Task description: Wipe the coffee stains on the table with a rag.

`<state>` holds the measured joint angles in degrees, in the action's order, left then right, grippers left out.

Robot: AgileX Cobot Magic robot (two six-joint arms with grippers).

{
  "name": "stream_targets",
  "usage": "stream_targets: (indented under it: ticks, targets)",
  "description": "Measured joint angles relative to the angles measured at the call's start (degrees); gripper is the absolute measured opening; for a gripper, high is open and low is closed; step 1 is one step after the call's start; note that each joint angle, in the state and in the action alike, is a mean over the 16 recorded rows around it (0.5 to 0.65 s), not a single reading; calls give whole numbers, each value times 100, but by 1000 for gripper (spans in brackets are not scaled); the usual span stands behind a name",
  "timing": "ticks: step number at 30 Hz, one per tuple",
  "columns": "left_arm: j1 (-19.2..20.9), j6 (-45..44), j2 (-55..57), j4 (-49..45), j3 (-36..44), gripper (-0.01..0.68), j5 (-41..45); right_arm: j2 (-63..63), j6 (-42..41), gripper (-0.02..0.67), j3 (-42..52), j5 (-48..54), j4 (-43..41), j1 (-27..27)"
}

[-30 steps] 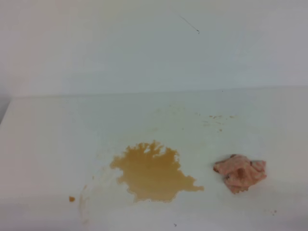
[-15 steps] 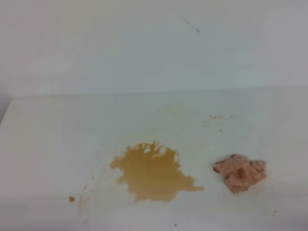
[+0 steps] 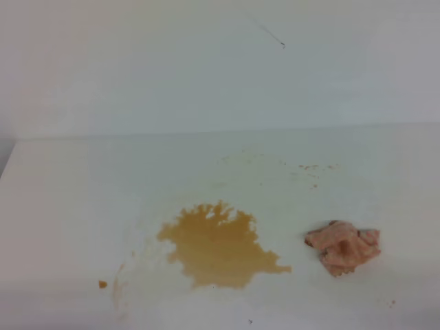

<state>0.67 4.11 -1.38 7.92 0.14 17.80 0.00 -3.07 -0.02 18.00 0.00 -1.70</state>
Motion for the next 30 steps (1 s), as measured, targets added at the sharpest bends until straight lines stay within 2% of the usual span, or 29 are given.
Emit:
stream_targets:
  ticks: [30]
  targets:
    - [1,0,-9,0,14,-3,0,0,-3,-3,2,-25,0,0]
